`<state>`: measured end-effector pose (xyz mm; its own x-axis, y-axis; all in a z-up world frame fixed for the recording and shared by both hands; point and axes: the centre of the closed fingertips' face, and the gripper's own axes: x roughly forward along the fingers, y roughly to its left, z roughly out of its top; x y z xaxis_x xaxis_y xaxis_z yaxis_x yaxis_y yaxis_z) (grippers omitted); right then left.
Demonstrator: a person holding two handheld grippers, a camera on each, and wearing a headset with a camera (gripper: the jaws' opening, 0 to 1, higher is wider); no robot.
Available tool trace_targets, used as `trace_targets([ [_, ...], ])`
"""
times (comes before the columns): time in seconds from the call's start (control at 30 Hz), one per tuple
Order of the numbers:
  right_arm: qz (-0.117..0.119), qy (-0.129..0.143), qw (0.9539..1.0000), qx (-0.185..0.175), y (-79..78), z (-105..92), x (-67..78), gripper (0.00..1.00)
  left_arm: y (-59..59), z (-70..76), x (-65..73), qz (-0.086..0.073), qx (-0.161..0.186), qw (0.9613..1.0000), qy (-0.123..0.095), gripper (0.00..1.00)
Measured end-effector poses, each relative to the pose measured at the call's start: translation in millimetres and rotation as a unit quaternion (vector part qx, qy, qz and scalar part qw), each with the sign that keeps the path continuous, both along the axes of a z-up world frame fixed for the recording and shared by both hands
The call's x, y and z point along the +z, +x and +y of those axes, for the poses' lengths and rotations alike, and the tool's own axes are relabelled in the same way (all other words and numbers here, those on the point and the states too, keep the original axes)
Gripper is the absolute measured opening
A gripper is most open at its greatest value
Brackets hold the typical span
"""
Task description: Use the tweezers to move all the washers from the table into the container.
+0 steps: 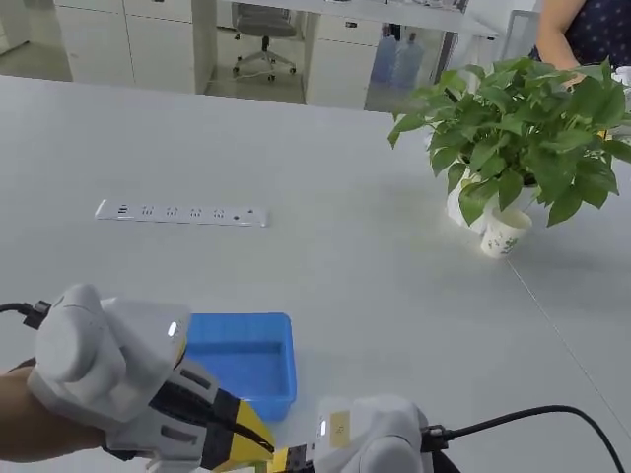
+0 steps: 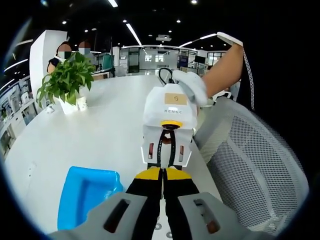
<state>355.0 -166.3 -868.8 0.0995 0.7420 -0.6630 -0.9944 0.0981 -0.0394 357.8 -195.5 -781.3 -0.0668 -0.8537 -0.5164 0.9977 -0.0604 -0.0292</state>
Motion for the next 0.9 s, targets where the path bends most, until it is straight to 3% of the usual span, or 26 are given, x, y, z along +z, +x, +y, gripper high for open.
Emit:
trace_targets([
  [0.9, 0.008, 0.001, 1.0, -0.005, 0.0, 0.0, -0.8, 0.09, -0.6, -1.7, -0.9, 0.006, -0.003, 1.0, 0.002, 0.03],
])
